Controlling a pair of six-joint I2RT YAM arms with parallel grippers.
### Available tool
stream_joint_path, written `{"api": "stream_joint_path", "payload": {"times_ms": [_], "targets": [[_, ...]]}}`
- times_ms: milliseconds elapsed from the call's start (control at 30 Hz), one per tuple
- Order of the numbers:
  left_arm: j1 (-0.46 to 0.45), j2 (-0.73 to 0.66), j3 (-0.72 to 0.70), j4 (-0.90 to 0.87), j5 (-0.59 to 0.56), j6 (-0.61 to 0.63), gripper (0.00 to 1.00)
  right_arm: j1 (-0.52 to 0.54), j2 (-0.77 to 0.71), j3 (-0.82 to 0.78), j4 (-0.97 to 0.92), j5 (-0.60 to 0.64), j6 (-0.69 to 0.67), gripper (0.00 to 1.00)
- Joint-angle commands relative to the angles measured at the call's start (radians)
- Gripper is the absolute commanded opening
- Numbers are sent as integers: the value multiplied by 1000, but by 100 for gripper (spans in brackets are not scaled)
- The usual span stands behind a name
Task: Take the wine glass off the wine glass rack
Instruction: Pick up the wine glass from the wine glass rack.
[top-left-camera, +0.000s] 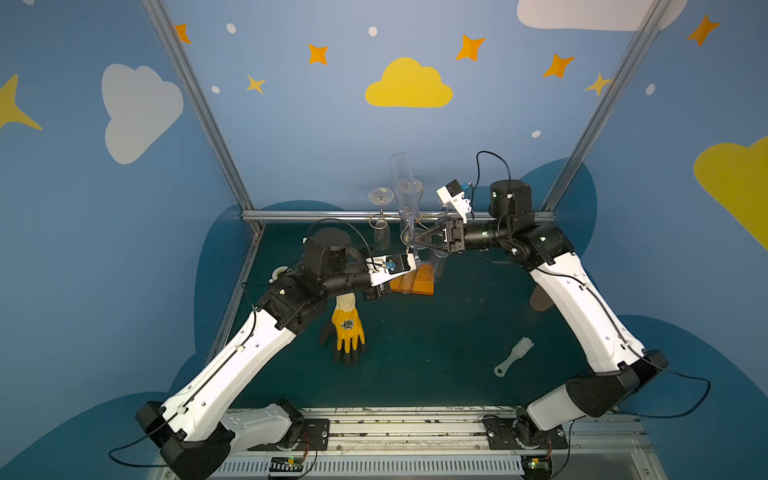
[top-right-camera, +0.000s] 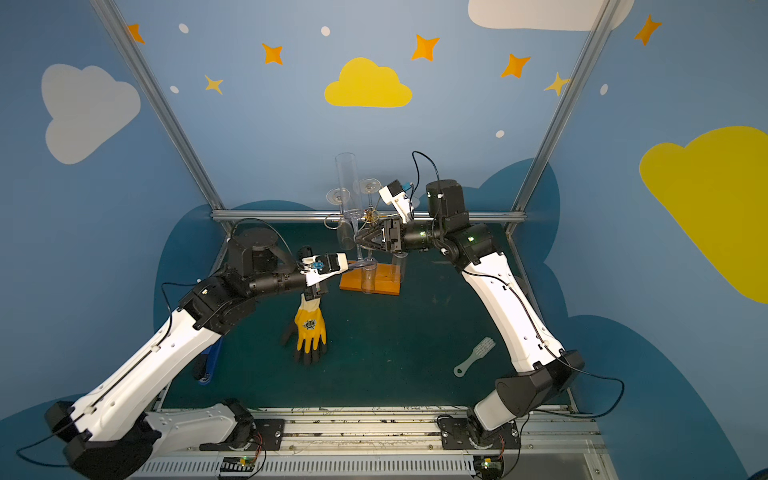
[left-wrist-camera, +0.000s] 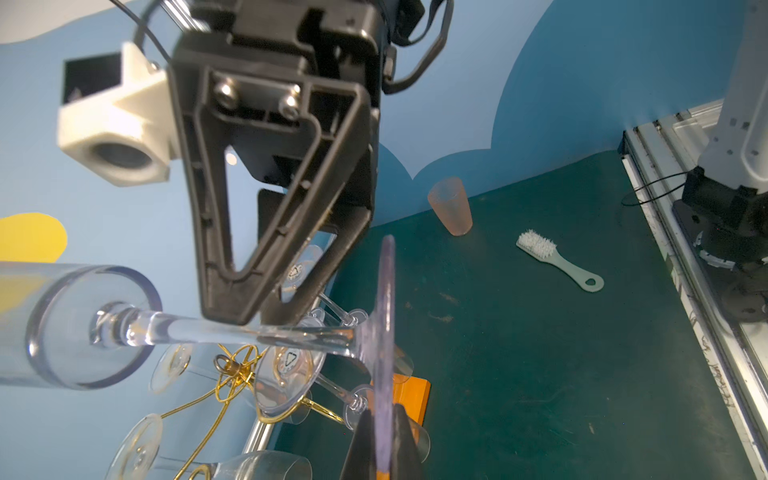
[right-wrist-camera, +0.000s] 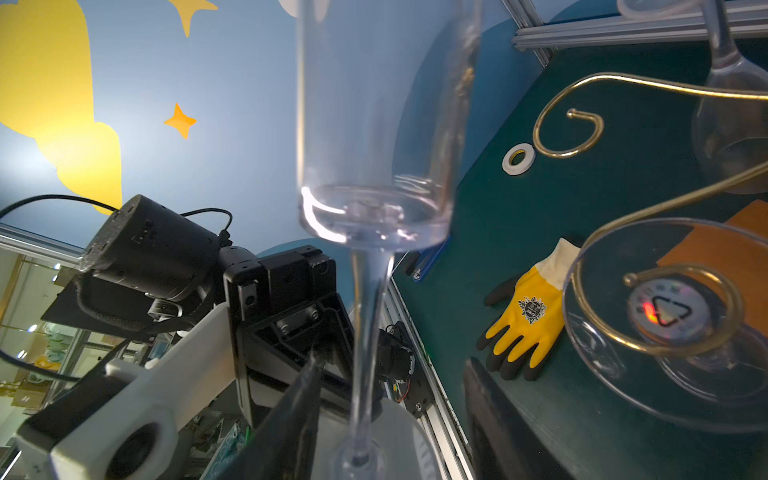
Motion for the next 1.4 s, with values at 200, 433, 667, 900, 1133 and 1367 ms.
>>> {"api": "stream_joint_path", "payload": {"times_ms": [200, 433, 667, 900, 1133, 1367], "targets": [[-11, -18, -28, 82, -40, 50, 3, 25, -44, -44, 22, 52, 16, 40], [-14, -8, -44, 102, -44, 61, 3, 35, -43, -78, 52, 65, 32, 36], [-15, 6, -44, 110, -44, 64, 3, 45, -17, -77, 79, 58, 57, 15], [-19, 11, -50, 122, -48, 65, 7, 52, -10, -90, 94, 58, 64, 0], [-24, 2, -82, 181, -51, 40, 40, 55, -27, -114, 117, 80, 71, 0], [-25, -46, -144, 248, -47, -60, 73, 50, -80, -132, 121, 140, 34, 0]]}}
